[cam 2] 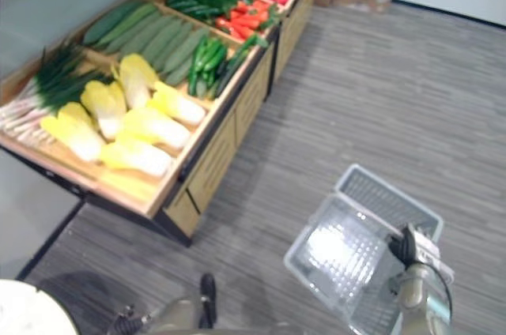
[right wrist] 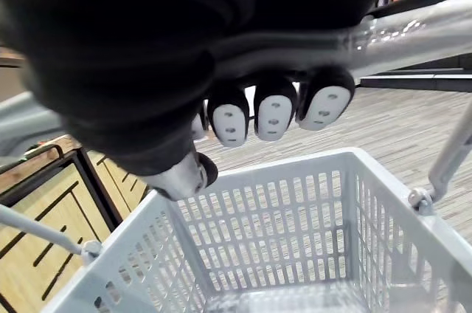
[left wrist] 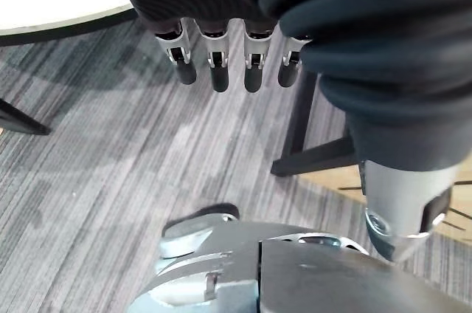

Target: Pick vegetable in the basket

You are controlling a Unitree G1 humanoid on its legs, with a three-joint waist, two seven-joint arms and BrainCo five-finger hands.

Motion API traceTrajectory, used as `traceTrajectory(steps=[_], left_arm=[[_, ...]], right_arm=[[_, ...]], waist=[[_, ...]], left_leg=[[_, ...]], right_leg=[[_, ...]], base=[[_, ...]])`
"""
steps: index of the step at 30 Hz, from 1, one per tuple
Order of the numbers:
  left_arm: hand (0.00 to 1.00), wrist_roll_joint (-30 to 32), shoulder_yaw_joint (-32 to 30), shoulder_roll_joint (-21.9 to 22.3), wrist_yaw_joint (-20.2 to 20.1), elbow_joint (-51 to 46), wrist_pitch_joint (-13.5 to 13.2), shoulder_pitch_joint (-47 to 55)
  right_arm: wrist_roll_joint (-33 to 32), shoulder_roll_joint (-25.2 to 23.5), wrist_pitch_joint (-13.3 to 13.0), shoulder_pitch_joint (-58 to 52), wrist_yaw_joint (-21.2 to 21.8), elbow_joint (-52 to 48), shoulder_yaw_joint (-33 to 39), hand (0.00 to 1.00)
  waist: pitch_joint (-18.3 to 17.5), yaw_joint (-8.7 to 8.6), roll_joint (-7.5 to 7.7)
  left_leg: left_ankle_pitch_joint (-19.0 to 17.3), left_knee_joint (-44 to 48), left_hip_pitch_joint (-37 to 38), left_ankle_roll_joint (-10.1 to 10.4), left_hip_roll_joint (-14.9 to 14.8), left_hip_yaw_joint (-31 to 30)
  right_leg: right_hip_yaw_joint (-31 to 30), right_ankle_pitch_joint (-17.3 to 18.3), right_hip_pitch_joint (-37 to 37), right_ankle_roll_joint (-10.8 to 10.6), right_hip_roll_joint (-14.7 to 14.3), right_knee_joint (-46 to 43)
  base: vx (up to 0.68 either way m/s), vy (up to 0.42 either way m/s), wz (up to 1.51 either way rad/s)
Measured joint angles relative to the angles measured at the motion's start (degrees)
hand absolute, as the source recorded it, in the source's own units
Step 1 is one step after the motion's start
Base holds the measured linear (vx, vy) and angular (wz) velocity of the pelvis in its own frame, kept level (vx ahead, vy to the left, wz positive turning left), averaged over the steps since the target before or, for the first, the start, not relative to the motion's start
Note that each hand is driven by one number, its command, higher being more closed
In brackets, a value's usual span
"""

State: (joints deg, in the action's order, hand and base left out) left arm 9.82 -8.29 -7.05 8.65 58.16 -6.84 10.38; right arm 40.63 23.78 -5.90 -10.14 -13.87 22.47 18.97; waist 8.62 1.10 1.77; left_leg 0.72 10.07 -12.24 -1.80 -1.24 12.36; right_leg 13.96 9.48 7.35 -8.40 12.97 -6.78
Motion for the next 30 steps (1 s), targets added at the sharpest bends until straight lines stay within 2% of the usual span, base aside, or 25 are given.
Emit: traceTrajectory(steps=[1, 3, 4, 6, 7, 8, 10, 12, 13, 15, 16, 17, 18, 19, 20, 21, 22, 24, 25, 26, 27, 29, 30], left_arm=[[0.0, 0.0, 0.1, 0.1, 0.0, 0.1, 0.0, -0.1], [0.0, 0.0, 0.3, 0.3, 0.0, 0.8, 0.2, 0.4], [0.0, 0.0, 1.7, -0.4, 0.1, 0.7, 0.4, 0.8], [0.0, -0.1, 2.9, -1.1, 0.1, 0.7, 0.6, 1.0], [0.0, -0.7, 3.5, -2.2, 0.3, -0.5, 0.7, -0.2], [0.0, -0.7, 2.8, -2.8, 0.4, -1.3, 0.7, -0.5], [0.0, -0.7, 1.0, -1.8, 0.4, -2.2, 0.7, -1.3], [0.0, -0.7, 0.9, -1.0, 0.4, -2.9, 0.7, -2.4], [0.0, -0.8, 0.3, -0.2, 0.6, -3.3, 0.7, -3.2], [0.0, -0.8, -1.4, 1.3, 1.3, -3.7, -0.1, -4.1], [0.0, -1.1, -1.7, 1.4, 1.3, -3.9, -0.1, -4.0], [0.0, -2.2, -1.7, 1.1, 1.7, -4.4, -0.1, -3.4], [0.0, -2.5, -1.6, 0.3, 1.8, -4.7, -0.2, -2.5], [0.0, -2.9, -2.1, 0.8, 1.9, -3.5, 0.3, -2.7], [0.0, -3.0, -2.2, 1.4, 2.0, -3.7, 0.2, -3.0], [0.0, -3.0, -2.4, 3.0, 2.3, -4.0, 0.0, -2.6], [0.0, -3.4, -2.8, 4.2, 2.3, -4.1, -0.1, -2.5], [0.0, -5.2, -3.6, 5.1, 2.3, -4.4, -0.1, -2.3], [0.0, -6.7, -4.8, 5.2, 2.3, -4.5, -0.1, -2.2], [0.0, -7.0, -5.1, 5.2, 2.3, -4.4, -0.1, -2.2], [0.0, -7.4, -5.1, 5.2, 2.3, -4.4, -0.1, -2.1], [0.0, -7.5, -4.4, 4.9, 2.4, -4.4, -0.1, -2.0], [0.0, -7.4, -4.0, 4.9, 2.4, -4.4, -0.1, -2.0]], right_arm=[[0.0, -0.1, -0.3, 0.3, 0.0, 0.1, -0.4, 1.0], [0.0, -0.6, -0.6, 1.2, 0.0, 0.5, -1.1, 1.0], [0.0, -1.6, -0.5, 1.1, 0.0, 0.6, -1.2, 1.0], [0.0, -2.0, 0.0, 0.9, 0.0, 0.9, -1.3, 1.0], [-0.1, -3.7, 1.3, -0.2, -0.1, 2.2, 1.0, 1.0], [-0.2, -3.8, 1.6, -0.2, -0.2, 3.1, 2.0, 1.0], [-0.2, -4.0, 2.3, -0.2, -0.6, 3.6, 4.5, 1.0], [-0.2, -4.8, 2.6, -0.3, -0.8, 3.5, 7.3, 1.0], [-0.7, -6.0, 2.9, -1.3, -1.1, 3.1, 9.8, 1.0], [-3.4, -9.2, 3.9, -4.4, -2.4, 1.1, 13.3, 1.0], [-3.5, -10.1, 4.2, -5.1, -2.4, 0.6, 14.1, 1.0], [-4.4, -11.1, 4.7, -6.3, -2.5, 0.5, 14.4, 1.0], [-4.9, -12.0, 5.1, -7.1, -2.6, 0.4, 14.4, 1.0], [-5.1, -12.0, 6.0, -6.9, -2.7, 0.4, 15.1, 1.0], [-5.1, -12.0, 6.1, -7.1, -3.0, 0.1, 15.4, 1.0], [-5.1, -11.6, 6.2, -6.5, -3.7, -0.2, 15.9, 1.0], [-5.2, -11.3, 6.3, -5.7, -3.8, 0.1, 16.1, 1.0], [-5.8, -11.2, 6.2, -4.1, -4.1, 0.3, 16.0, 1.0], [-5.9, -11.3, 5.8, -2.2, -4.6, 0.3, 16.2, 1.0], [-6.1, -11.3, 5.5, -1.8, -4.9, 0.3, 16.4, 1.0], [-7.1, -11.2, 5.1, -1.5, -5.8, 0.3, 16.7, 1.0], [-9.3, -11.3, 3.6, -1.3, -7.3, 1.3, 18.1, 1.0], [-9.8, -11.4, 3.5, -1.1, -7.5, 1.6, 18.8, 1.0]], waist=[[0.1, 0.71, 0.11], [0.1, 0.72, -0.16], [0.2, 0.56, 0.2], [0.3, 0.23, 0.76], [0.2, -2.16, 1.1], [0.3, -2.49, 0.93], [0.1, -2.47, 1.31], [0.6, -1.44, 0.73], [0.2, -1.04, 0.17], [-0.3, -0.95, -0.59], [-0.5, -0.89, -0.25], [-1.2, -0.89, 1.18], [-2.1, -0.67, 3.47], [-2.3, -0.64, 2.84], [-3.0, -0.61, 1.78], [-3.3, -0.02, -0.48], [-3.4, 0.29, -1.87], [-3.4, 0.46, -2.53], [-3.2, 0.55, -2.39], [-3.1, 0.55, -2.29], [-3.0, 0.55, -2.16], [-3.0, 0.01, -2.25], [-2.9, -0.22, -2.44]], left_leg=[[-1.1, -0.4, 1.0, 0.2, 0.1, 1.0], [-2.4, -3.2, 4.2, 0.4, 0.0, 1.6], [-2.4, -5.9, 7.7, 0.4, 0.3, 2.1], [-2.4, -8.5, 10.8, 0.4, 1.1, 1.4], [-2.3, -9.5, 13.9, -2.3, 1.0, -5.1], [-2.2, -8.3, 13.6, -2.1, 1.0, -6.7], [-2.1, -7.6, 13.8, -2.0, 1.0, -8.7], [-4.6, -6.6, 13.9, -1.6, 0.7, -12.2], [-6.1, -5.1, 13.0, -0.8, 0.2, -14.7], [-9.1, -1.5, 10.5, 1.6, -0.4, -19.7], [-9.8, -0.7, 10.3, 2.4, -0.5, -21.1], [-11.0, 0.3, 10.2, 4.1, -0.4, -23.7], [-11.6, 0.3, 10.0, 5.3, 0.1, -24.5], [-11.6, 0.7, 8.8, 7.6, -2.3, -26.0], [-11.2, 0.5, 7.8, 7.7, -4.0, -25.8], [-9.2, -0.8, 7.2, 9.2, -7.4, -25.9], [-6.7, -3.1, 7.2, 11.2, -9.9, -25.5], [-3.8, -4.2, 6.1, 10.9, -11.5, -24.5], [-2.0, -2.4, 4.6, 8.5, -11.8, -21.0], [-1.4, -1.0, 4.1, 7.6, -11.8, -18.9], [-1.0, 1.2, 3.6, 6.6, -12.0, -14.3], [-1.2, 5.3, 3.5, 4.2, -13.1, -1.5], [-1.3, 5.6, 3.5, 4.1, -13.1, 0.9]], right_leg=[[-1.3, -0.2, -0.6, -0.4, 0.4, -2.0], [-3.6, -0.3, -4.7, -0.5, 1.1, -12.9], [-6.7, -3.0, -10.3, -3.1, 2.4, -26.6], [-10.4, -10.3, -15.1, -3.1, 2.5, -36.9], [-12.6, -8.8, -20.8, -2.2, 0.2, -47.4], [-12.0, -4.8, -21.6, -1.2, -0.5, -45.3], [-12.2, -4.2, -22.1, -0.3, -1.5, -40.4], [-14.5, -2.4, -22.9, 2.4, -3.3, -35.4], [-16.9, -1.4, -22.4, 3.9, -4.2, -27.0], [-22.9, -1.7, -19.8, 3.8, -4.5, -13.9], [-22.8, -2.0, -19.6, 3.4, -3.9, -12.7], [-21.5, -2.5, -17.9, 2.7, -2.2, -9.5], [-19.3, -2.5, -16.7, 2.3, -0.2, -7.5], [-14.9, -3.0, -16.8, -0.8, -1.1, -9.0], [-13.0, -2.5, -16.8, -0.2, -2.1, -9.0], [-9.4, -1.8, -17.2, 1.1, -4.1, -10.2], [-6.8, -0.9, -17.2, 2.5, -5.5, -11.0], [-3.6, -0.2, -16.9, 3.9, -6.6, -11.3], [-1.2, 0.5, -15.7, 4.9, -6.8, -11.0], [-0.4, 0.7, -14.9, 5.2, -6.7, -10.7], [0.9, 0.8, -13.3, 5.4, -6.4, -9.8], [3.8, 1.0, -9.8, 5.5, -5.4, -7.9], [4.4, 1.0, -9.3, 5.5, -5.3, -7.4]], base=[[0.14, 0.064, -0.3], [0.13, 0.07, -0.26], [0.11, 0.084, -0.07], [0.23, 0.083, 0.53], [0.41, 0.044, 1.38], [0.5, 0.026, 1.57], [0.25, -0.087, 0.76], [0.17, -0.155, 0.55], [0.12, -0.244, 0.81], [0.11, -0.346, 1.31], [0.15, -0.457, 1.37], [0.17, -0.453, 1.09], [0.22, -0.618, 1.37], [0.16, -0.506, 1.12], [0.19, -0.563, 1.19], [0.16, -0.474, 1.06], [0.16, -0.453, 0.98], [0.13, -0.411, 0.84], [0.11, -0.313, 0.81], [0.08, -0.244, 0.73], [0.02, -0.141, 0.64], [0.02, -0.138, 0.64], [0.03, -0.031, 0.55]])
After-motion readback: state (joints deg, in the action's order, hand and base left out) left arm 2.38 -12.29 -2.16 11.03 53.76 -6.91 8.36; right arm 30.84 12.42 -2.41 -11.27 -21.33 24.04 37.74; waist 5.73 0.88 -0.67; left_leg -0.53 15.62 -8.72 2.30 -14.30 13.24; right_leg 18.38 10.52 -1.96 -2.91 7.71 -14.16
